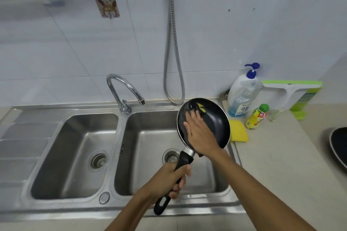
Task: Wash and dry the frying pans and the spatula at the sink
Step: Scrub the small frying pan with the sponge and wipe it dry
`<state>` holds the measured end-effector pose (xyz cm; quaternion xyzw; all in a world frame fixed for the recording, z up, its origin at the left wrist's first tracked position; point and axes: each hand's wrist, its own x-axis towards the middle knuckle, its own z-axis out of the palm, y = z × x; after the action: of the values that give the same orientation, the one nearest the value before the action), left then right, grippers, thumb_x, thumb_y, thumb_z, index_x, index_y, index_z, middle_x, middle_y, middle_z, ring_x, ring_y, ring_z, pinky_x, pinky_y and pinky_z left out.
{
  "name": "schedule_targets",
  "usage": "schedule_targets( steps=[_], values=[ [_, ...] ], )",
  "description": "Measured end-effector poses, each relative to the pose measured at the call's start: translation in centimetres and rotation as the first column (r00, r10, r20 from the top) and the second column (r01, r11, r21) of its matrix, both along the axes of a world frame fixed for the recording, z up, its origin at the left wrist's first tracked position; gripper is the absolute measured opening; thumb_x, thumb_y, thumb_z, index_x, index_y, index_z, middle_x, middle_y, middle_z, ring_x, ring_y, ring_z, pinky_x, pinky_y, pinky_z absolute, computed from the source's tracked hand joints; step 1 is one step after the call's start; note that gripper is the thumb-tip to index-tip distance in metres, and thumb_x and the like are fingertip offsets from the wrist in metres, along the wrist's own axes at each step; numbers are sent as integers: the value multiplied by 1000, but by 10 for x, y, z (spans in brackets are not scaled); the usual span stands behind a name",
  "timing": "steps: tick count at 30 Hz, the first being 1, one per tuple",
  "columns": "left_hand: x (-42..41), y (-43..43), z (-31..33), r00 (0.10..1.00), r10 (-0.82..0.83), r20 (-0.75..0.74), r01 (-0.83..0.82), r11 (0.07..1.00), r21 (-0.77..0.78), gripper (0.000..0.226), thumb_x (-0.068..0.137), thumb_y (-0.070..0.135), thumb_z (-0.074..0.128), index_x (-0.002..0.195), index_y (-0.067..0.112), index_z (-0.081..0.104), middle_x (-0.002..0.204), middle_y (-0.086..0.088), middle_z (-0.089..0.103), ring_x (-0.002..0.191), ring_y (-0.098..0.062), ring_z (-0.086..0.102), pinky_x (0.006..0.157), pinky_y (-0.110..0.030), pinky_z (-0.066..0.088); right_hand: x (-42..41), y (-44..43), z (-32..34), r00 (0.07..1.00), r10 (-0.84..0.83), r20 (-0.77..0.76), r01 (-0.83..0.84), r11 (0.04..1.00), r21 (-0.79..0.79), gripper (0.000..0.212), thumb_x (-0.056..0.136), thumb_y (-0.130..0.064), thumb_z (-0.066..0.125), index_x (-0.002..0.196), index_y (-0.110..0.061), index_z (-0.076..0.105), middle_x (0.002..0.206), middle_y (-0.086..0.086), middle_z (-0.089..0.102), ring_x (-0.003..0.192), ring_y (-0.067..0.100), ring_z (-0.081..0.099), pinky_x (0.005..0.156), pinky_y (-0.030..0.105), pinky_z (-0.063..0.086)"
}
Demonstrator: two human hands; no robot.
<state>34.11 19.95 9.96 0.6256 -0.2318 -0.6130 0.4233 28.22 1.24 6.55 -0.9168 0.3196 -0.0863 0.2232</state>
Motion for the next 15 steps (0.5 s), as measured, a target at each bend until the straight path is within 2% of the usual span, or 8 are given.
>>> schedule_targets(
  steps=[1,3,5,7,8,10,12,15],
  values=[
    [-1,0,2,1000,26,9,-25,999,-30,29,101,32,60,89,6,60,55,-1,48,43,-11,34,39,-22,29,1,-19,0,997,-38,-74,27,990,-140,60,106,-35,13,157,-6,30,166,14,25,153,31,24,123,44,21],
    [2,-2,7,996,73,45,-68,993,-92,36,101,31,60,73,9,54,51,0,46,40,-11,33,38,-22,28,-7,-50,0,981,-101,-163,51,958,-284,66,98,-31,15,154,-3,37,161,17,34,143,36,42,118,49,32],
    [11,-3,13,993,97,74,-87,988,-130,40,103,29,57,68,10,49,48,2,45,38,-10,33,37,-22,28,-26,-52,8,966,-53,-254,-30,950,-312,63,98,-25,22,155,-2,32,163,18,30,144,37,39,120,47,28],
    [16,-3,17,993,80,82,-69,989,-134,39,105,26,52,70,10,47,47,3,46,37,-9,33,37,-22,29,-41,-24,18,963,29,-267,-75,984,-162,57,104,-19,32,159,-6,23,167,16,21,151,34,28,122,40,19],
    [15,-2,18,994,58,89,-48,992,-117,40,106,26,51,70,10,47,46,3,46,37,-10,34,37,-22,30,-44,-4,27,976,60,-207,-61,998,4,56,105,-16,34,160,-11,22,167,13,20,151,32,27,122,37,19],
    [8,0,14,993,2,122,6,998,-66,42,106,30,49,69,10,48,47,2,46,38,-12,35,39,-24,33,-36,33,45,999,49,1,-47,955,292,56,106,-14,34,161,-20,22,167,7,23,151,27,28,121,36,23],
    [-5,-1,10,988,-57,143,64,997,-44,42,106,32,50,72,7,52,50,-3,46,39,-14,36,41,-26,36,-15,36,50,996,28,90,-53,954,296,56,107,-15,32,161,-23,21,169,1,18,154,21,20,125,39,21],
    [-15,-8,11,989,-42,143,53,996,-77,36,106,33,51,82,7,54,56,-5,49,42,-14,37,41,-24,37,9,-14,42,995,-90,-29,92,995,45,65,101,-15,44,160,-9,19,168,12,15,156,28,12,125,42,16]
  ],
)
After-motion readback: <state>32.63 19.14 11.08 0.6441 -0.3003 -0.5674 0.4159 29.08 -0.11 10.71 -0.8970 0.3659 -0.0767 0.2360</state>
